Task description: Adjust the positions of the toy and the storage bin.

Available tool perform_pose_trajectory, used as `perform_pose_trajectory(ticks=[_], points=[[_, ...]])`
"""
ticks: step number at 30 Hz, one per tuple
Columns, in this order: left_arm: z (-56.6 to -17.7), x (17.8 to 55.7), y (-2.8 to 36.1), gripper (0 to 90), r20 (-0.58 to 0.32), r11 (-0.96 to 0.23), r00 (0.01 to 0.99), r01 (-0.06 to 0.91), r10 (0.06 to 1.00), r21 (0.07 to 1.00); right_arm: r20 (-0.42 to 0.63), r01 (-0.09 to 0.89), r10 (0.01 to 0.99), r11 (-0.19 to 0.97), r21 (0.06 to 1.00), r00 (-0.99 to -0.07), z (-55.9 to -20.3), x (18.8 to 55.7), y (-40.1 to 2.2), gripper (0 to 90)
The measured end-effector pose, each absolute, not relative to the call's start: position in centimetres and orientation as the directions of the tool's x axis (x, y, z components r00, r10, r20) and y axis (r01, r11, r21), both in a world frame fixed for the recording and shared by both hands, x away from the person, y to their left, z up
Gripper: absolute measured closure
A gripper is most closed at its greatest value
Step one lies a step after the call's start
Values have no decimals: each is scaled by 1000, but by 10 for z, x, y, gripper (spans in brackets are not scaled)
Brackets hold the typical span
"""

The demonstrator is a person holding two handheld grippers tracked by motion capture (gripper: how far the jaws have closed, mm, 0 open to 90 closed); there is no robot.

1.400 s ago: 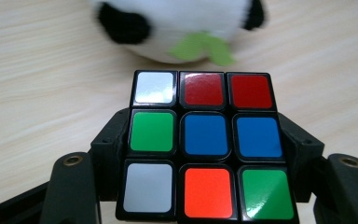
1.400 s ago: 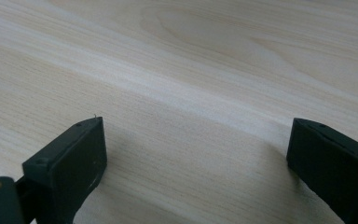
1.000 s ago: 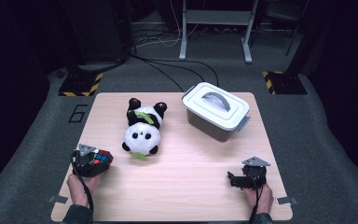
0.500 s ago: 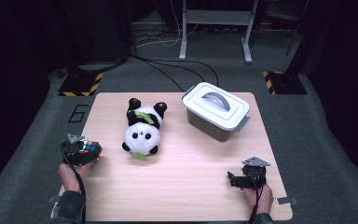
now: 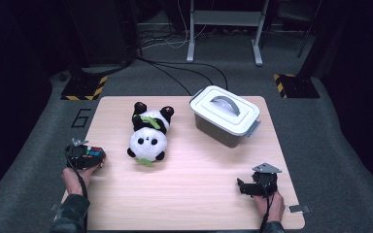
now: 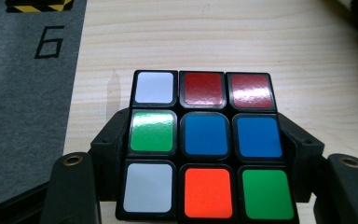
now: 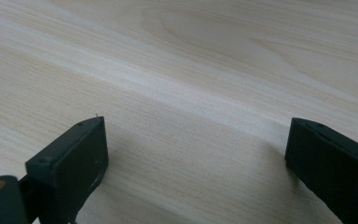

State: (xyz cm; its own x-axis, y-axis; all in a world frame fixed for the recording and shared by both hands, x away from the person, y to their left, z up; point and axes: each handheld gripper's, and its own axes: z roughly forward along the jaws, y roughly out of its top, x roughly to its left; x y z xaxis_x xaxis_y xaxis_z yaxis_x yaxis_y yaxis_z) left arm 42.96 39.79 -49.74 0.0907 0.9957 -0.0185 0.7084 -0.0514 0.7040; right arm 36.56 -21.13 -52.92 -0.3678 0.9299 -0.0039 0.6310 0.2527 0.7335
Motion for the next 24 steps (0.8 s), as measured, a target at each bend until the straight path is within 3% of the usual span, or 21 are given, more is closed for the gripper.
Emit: perform_pose_trajectory(ticks=[8,15,24], points=[[-500,431,396,329,-5,-62,92,710,996,701,-10,630,928,261,732,-373,-529,365,-211,53],[-488,420,396,153,-27,-33,78,677,997,735,-10,630,928,261,732,-373,-529,365,-211,53],[-469,417,385,137,-26,-43,95,659,995,750,-10,629,928,260,733,-372,-529,365,-211,54]])
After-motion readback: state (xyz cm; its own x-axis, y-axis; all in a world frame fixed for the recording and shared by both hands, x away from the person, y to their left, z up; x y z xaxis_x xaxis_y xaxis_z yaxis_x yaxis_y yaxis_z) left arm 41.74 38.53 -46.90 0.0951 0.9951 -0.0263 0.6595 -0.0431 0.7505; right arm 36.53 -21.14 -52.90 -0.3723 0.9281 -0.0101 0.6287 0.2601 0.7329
